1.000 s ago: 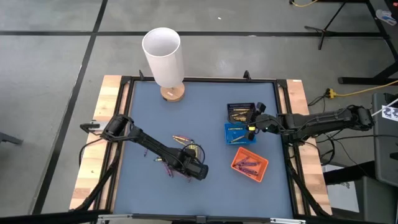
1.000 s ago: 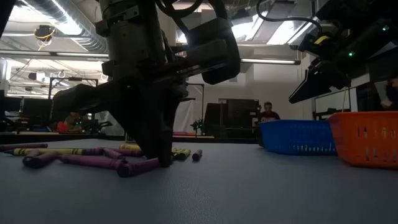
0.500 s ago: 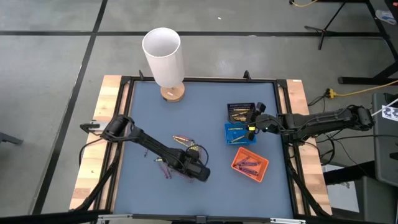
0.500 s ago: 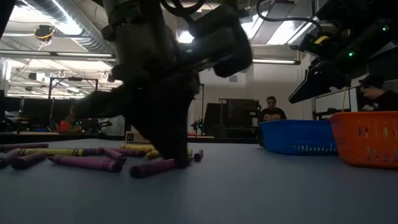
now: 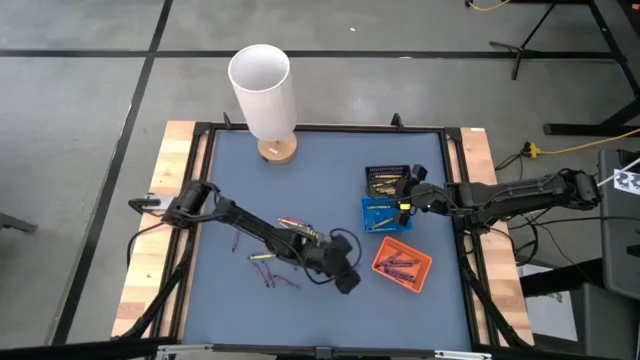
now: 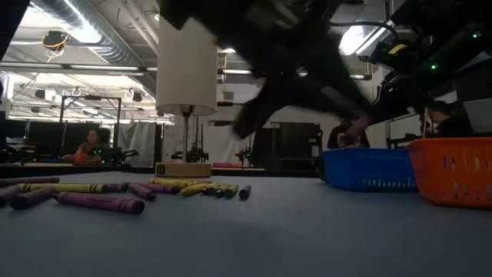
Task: Sort crayons
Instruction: Put the purple crayon into the orange bin
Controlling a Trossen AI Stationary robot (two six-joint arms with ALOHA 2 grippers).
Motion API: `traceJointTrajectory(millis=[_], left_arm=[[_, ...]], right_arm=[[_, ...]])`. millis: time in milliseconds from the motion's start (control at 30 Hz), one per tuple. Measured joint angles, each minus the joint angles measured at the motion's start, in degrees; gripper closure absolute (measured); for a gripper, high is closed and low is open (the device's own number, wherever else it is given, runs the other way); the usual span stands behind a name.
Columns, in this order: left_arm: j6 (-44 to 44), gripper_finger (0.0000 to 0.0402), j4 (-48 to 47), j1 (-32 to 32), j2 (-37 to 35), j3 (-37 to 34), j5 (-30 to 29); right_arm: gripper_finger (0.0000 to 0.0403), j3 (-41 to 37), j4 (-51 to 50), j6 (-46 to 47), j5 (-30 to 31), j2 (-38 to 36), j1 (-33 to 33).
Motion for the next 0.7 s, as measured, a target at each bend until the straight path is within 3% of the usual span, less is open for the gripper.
traceJointTrajectory(millis=[333,700], left_arm=[[27.4,0.0394,17.2,3.4,-0.1,0.1,-6.3],[35.4,0.0394,24.6,3.2,-0.2,0.1,-7.7]], right_arm=[[0.0241,0.0,0.0,0.0,0.0,0.0,0.0],[0.0241,0.0,0.0,0.0,0.0,0.0,0.0]])
